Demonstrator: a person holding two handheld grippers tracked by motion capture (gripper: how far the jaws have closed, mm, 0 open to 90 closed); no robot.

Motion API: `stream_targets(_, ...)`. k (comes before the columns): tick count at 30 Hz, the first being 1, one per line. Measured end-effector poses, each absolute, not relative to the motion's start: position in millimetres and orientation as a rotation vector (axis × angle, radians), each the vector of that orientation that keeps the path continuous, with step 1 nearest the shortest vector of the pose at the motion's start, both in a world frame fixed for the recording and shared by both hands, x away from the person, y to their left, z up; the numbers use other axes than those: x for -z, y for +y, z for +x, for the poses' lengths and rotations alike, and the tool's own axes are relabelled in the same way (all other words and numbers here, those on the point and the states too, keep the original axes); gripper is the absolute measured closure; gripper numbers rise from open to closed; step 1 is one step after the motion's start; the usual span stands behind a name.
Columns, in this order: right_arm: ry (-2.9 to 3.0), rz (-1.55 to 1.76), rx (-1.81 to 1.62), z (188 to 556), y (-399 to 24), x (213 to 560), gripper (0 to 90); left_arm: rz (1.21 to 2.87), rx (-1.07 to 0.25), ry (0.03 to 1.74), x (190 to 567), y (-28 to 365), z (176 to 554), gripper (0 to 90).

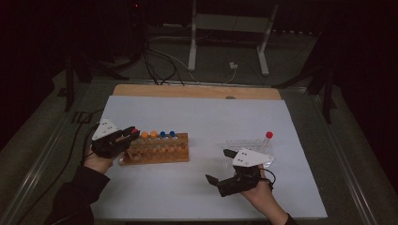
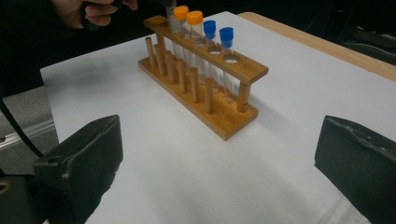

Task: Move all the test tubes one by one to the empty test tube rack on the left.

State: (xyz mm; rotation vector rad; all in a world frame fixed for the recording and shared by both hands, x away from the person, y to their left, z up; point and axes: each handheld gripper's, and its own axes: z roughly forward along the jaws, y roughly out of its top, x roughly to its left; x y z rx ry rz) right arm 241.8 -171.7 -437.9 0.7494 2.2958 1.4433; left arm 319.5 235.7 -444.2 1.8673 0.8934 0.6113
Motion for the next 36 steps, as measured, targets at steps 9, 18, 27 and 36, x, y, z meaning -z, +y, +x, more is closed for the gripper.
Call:
stream_targets(9, 2.294, 0.748, -1.445, 241.7, -172.4, 437.8, 0.6, 1.897, -0.607, 0.901, 449.3, 233.8, 321.3, 71.7)
stream_targets(18, 2.289, 0.743, -1.456, 241.0, -173.7, 435.8, 0.6, 1.918, -0.573, 0.895, 447.6, 236.2, 323.1, 71.3)
stream_targets(27, 2.250, 0.738, -1.471, 242.5, -182.2, 426.6, 0.6, 1.911, -0.527, 0.808, 439.3, 235.9, 312.9, 35.5)
stream_targets(36, 2.118, 0.800, -1.467, 249.2, -212.6, 408.1, 0.6, 1.903, -0.463, 0.736, 433.7, 225.5, 294.9, 8.8)
